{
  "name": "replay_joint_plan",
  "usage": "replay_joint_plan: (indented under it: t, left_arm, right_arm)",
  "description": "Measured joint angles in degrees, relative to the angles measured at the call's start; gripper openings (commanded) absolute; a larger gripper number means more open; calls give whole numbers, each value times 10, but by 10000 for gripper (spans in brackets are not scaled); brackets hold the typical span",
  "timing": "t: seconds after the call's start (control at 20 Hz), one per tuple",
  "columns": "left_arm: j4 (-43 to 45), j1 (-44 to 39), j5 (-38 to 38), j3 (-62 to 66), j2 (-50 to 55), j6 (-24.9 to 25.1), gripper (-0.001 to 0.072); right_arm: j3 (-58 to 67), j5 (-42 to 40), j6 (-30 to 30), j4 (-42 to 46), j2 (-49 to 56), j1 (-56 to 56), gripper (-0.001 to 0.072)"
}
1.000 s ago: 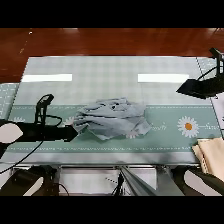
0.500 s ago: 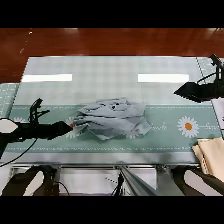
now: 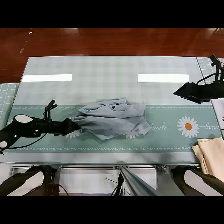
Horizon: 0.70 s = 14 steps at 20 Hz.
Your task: Fold the shirts.
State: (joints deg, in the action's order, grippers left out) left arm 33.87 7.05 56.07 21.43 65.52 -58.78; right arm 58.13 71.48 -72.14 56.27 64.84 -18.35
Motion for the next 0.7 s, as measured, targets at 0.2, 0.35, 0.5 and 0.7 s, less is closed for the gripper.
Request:
replay_joint_plan:
  t: [0.2,0.35,0.5,0.7]
  left_arm:
    - [-28,-7,-10,2,33,12,30]
    - [-34,-8,-8,2,40,21,30]
    - [-34,-9,-2,2,44,31,30]
    - [-33,-9,5,2,45,37,30]
  right_arm:
    - [-7,21,1,47,0,0,532]
    - [-50,30,0,71,0,0,544]
    - [-126,25,5,18,0,0,543]
    - [-221,4,21,-61,0,0,539]
